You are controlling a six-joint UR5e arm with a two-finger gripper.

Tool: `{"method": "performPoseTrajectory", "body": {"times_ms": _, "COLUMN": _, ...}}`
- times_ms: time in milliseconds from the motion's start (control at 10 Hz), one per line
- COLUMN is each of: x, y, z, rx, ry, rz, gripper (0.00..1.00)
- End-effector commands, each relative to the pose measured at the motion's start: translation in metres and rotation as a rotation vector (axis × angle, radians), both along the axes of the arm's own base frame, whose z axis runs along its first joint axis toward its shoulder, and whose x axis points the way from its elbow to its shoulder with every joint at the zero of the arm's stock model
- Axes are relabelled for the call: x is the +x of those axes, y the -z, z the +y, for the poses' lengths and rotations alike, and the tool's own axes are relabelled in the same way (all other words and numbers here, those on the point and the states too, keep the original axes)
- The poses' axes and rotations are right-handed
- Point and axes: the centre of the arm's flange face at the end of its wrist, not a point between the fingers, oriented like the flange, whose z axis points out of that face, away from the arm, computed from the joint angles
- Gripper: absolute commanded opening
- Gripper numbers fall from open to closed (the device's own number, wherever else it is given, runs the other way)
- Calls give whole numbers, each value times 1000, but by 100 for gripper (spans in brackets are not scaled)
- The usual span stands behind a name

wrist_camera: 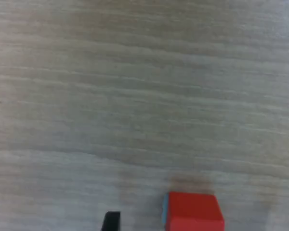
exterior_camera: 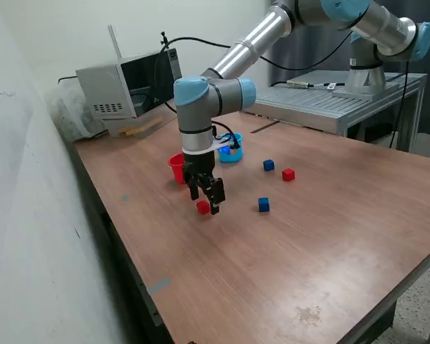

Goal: Place red objects in the red bin, and blue objects in the blue bin.

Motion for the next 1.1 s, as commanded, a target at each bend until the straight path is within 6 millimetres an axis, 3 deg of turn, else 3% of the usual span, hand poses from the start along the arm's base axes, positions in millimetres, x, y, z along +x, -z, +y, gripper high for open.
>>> {"method": "performPoseTrajectory", "body": {"times_ms": 0, "x": 2, "y": 0, "z": -2, "rx": -1, "ry": -2, "rz": -4, "gripper": 100}}
{"method": "performPoseTrajectory", "body": {"times_ms": 100, "x": 2, "y": 1, "z": -2, "rx": -1, "ry": -2, "rz": -6, "gripper": 0}}
{"method": "performPoseTrajectory", "body": {"times_ms": 700, "x": 2, "y": -4, "z": -2, "rx": -5, "ry": 15, "rz": 22, "gripper": 0}}
{"method": "performPoseTrajectory", "body": {"times_ms": 900, "x": 10, "y": -42, "z": -2, "rx": -5, "ry": 15, "rz": 48, "gripper": 0}}
{"method": "performPoseTrajectory", "body": {"times_ms": 1000, "x": 23, "y": -77, "z": 9, "rx": -6, "ry": 27, "rz": 64, "gripper": 0}}
